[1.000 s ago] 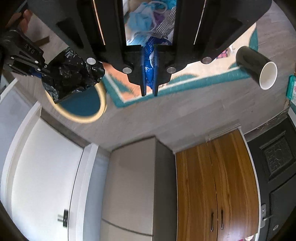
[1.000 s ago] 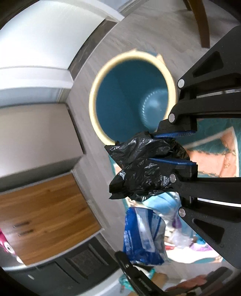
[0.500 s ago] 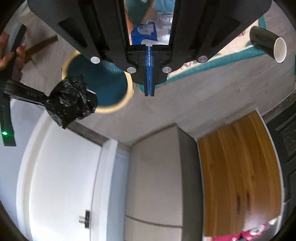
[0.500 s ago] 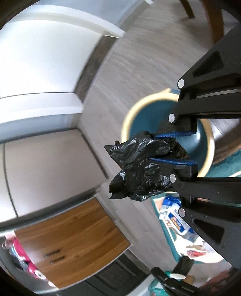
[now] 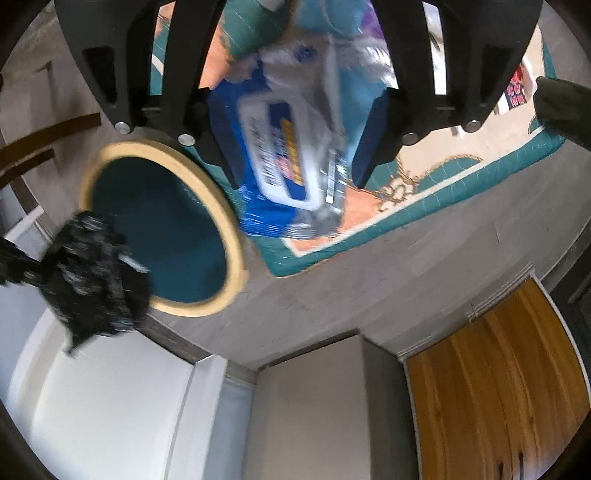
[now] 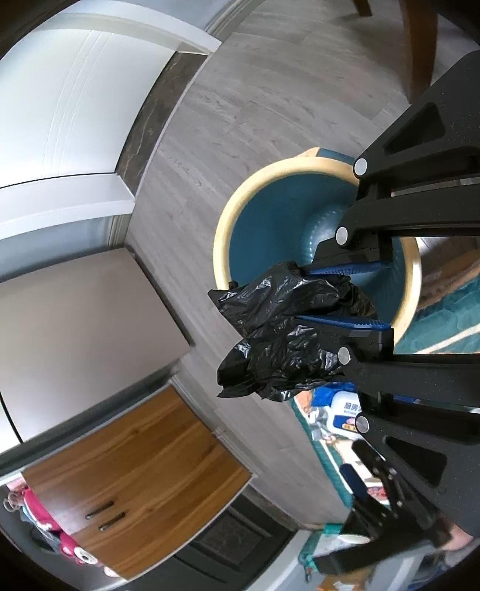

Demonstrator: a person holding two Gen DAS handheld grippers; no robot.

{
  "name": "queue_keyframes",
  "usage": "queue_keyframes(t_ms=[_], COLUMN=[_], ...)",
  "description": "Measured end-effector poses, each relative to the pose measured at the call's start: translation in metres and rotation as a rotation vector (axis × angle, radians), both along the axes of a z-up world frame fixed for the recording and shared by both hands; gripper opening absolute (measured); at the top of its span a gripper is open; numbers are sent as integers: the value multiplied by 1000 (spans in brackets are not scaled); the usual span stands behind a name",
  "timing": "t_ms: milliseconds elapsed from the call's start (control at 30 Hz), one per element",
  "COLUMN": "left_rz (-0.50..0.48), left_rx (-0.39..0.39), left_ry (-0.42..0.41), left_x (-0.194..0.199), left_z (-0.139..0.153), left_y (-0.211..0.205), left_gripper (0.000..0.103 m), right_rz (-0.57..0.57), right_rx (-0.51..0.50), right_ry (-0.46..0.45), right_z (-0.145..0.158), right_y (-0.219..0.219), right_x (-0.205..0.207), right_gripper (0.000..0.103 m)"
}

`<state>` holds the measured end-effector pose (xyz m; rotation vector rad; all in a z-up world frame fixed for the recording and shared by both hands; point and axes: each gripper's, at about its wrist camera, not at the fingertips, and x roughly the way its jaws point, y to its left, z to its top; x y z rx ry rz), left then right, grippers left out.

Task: Collect trash
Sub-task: 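Carry both items over the bin and open both tools to drop them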

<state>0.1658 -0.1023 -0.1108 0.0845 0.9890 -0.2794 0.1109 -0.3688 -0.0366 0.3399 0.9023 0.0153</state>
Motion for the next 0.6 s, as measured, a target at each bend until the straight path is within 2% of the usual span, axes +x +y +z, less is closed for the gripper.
queue_keyframes(t_ms=[133,233,333,367,400,467,600], left_rz=[75,61,43,33,20,-5,-36], left_rx=[-96,-131,-146,-143,-134,-127,-101], left_ry=[48,107,153,158,157,138,93], left_x=[36,52,60,61,59,57,43], left_z=[-17,-32,-42,-45,-45,-43,-25], left_y=[24,27,22,21,19,16,7], left_gripper=[60,58,43,29,22,18,16], right_rz=[16,24,26,24,23,22,23], right_rx=[0,-9,-33,-35,-36,-47,-49], right_ry=[7,8,11,13,17,20,10], right_z=[-2,-2,-3,-4,-5,-5,-1], right_y=[0,0,2,2,3,4,8], right_x=[1,3,6,7,8,9,7], right_gripper=[21,21,21,21,21,21,21])
